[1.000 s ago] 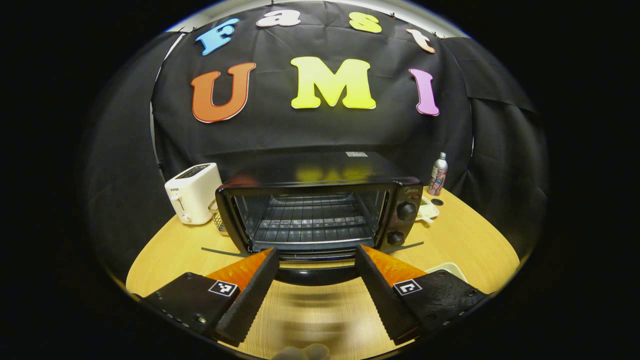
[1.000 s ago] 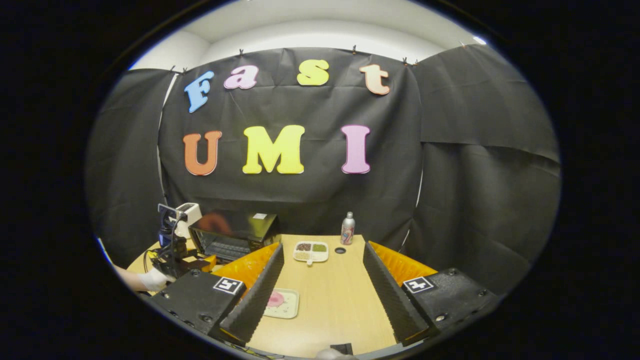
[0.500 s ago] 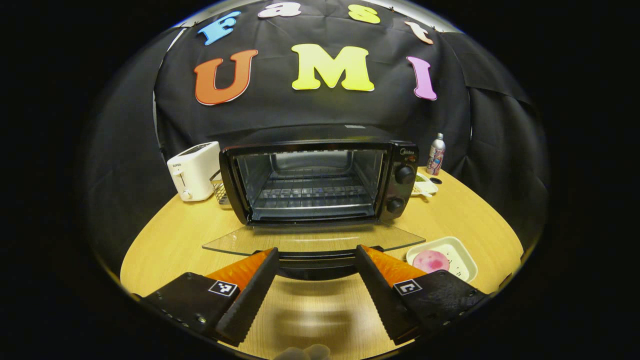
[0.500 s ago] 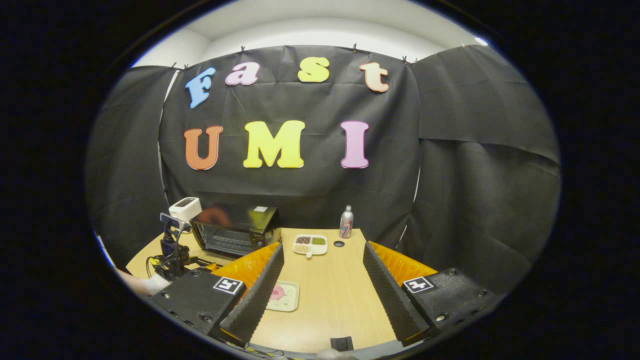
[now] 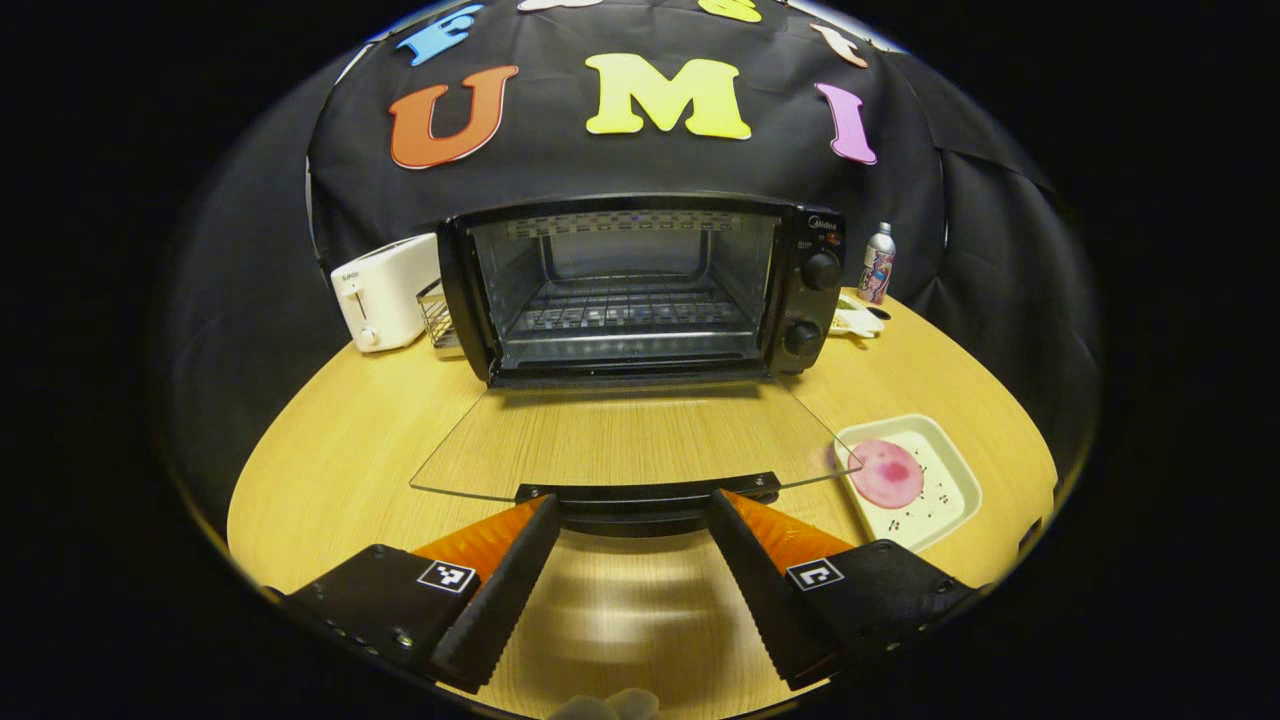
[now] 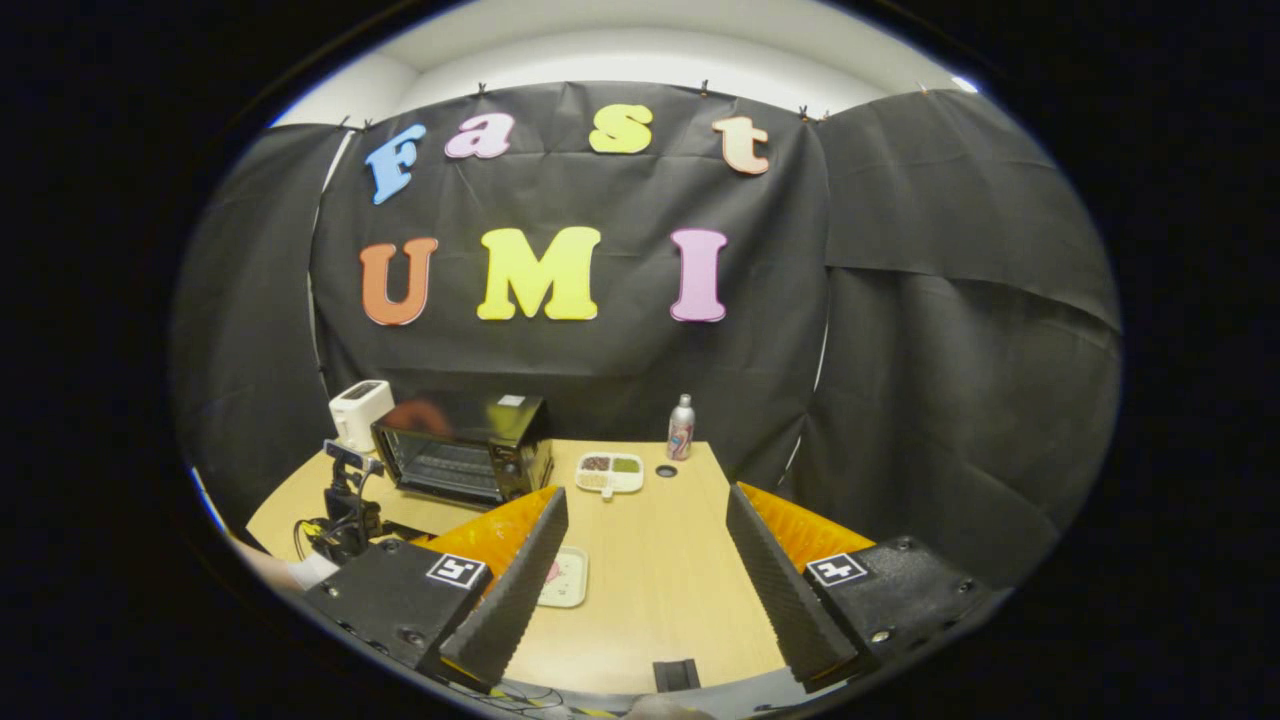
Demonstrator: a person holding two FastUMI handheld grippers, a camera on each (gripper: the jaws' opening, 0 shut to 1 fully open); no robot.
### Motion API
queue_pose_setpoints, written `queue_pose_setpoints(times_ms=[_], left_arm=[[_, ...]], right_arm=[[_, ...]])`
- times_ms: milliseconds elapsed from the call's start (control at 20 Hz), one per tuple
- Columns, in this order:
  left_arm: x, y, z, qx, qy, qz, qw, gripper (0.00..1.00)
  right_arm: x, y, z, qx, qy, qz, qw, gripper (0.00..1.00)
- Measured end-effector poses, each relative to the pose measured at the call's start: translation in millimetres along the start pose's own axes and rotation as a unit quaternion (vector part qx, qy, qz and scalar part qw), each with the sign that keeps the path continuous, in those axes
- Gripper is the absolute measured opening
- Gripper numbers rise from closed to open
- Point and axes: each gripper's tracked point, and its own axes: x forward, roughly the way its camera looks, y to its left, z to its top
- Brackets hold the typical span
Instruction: Open the electric oven with the left hand, put the food in, and close the electric oven.
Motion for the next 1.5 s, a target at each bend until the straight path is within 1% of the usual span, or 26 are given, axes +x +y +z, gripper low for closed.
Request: queue_pose_setpoints(times_ms=[150, 350, 500, 600, 650, 700, 850, 1000, 1150, 1200, 1250, 1300, 1350, 1400, 1450, 1500], left_arm=[[7.6, 1.1, -11.2, -0.011, 0.021, -0.001, 1.000, 0.97], [9.8, 1.8, -10.6, 0.001, 0.017, -0.001, 1.000, 0.97], [4.8, 1.6, -2.6, 0.004, 0.001, -0.002, 1.000, 0.97], [-7.1, 1.5, 7.2, 0.002, -0.014, -0.004, 1.000, 0.97], [-16.0, 2.6, 16.6, 0.002, -0.030, -0.004, 1.000, 1.00], [-25.8, 3.6, 26.9, 0.002, -0.045, -0.006, 0.999, 0.97], [-71.0, 9.0, 64.3, 0.000, -0.098, -0.010, 0.995, 0.97], [-124.0, 13.5, 99.2, -0.007, -0.151, -0.012, 0.988, 0.97], [-176.9, 14.2, 124.9, -0.003, -0.194, -0.008, 0.981, 0.96], [-193.5, 14.6, 132.7, 0.000, -0.207, -0.006, 0.978, 0.96], [-208.9, 15.6, 140.2, -0.001, -0.216, -0.001, 0.976, 0.97], [-223.4, 18.8, 146.5, -0.003, -0.225, 0.004, 0.974, 0.96], [-237.1, 21.0, 151.5, -0.006, -0.232, 0.011, 0.973, 0.96], [-251.7, 23.0, 157.7, -0.009, -0.240, 0.017, 0.971, 0.96], [-263.3, 23.5, 161.3, -0.011, -0.245, 0.023, 0.969, 0.96], [-274.0, 24.0, 166.2, -0.010, -0.252, 0.031, 0.967, 0.96]], right_arm=[[-2.8, -1.6, -6.1, 0.002, 0.009, -0.005, 1.000, 0.98], [-3.6, -2.4, -13.8, 0.002, 0.019, -0.009, 1.000, 0.98], [-1.7, -3.7, -17.6, 0.002, 0.019, -0.014, 1.000, 0.98], [1.3, -3.0, -19.6, 0.007, 0.018, -0.014, 1.000, 0.98], [4.0, -1.7, -22.6, 0.009, 0.021, -0.012, 1.000, 0.98], [6.7, -0.9, -26.4, 0.013, 0.022, -0.010, 1.000, 0.98], [18.8, 4.5, -41.8, 0.016, 0.037, -0.005, 0.999, 0.98], [39.1, 18.7, -66.0, 0.005, 0.060, 0.015, 0.998, 0.97], [66.5, 34.9, -92.5, -0.001, 0.091, 0.041, 0.995, 0.97], [77.7, 41.8, -104.2, -0.001, 0.104, 0.052, 0.993, 0.97], [89.3, 47.2, -114.3, -0.003, 0.117, 0.061, 0.991, 1.00], [100.8, 52.0, -126.7, -0.004, 0.129, 0.069, 0.989, 0.97], [112.0, 56.0, -135.9, -0.005, 0.141, 0.077, 0.987, 1.00], [124.4, 62.6, -147.1, -0.003, 0.155, 0.087, 0.984, 0.96], [136.5, 67.3, -155.9, 0.002, 0.168, 0.095, 0.981, 0.95], [149.4, 69.2, -167.1, 0.002, 0.182, 0.100, 0.978, 0.98]])
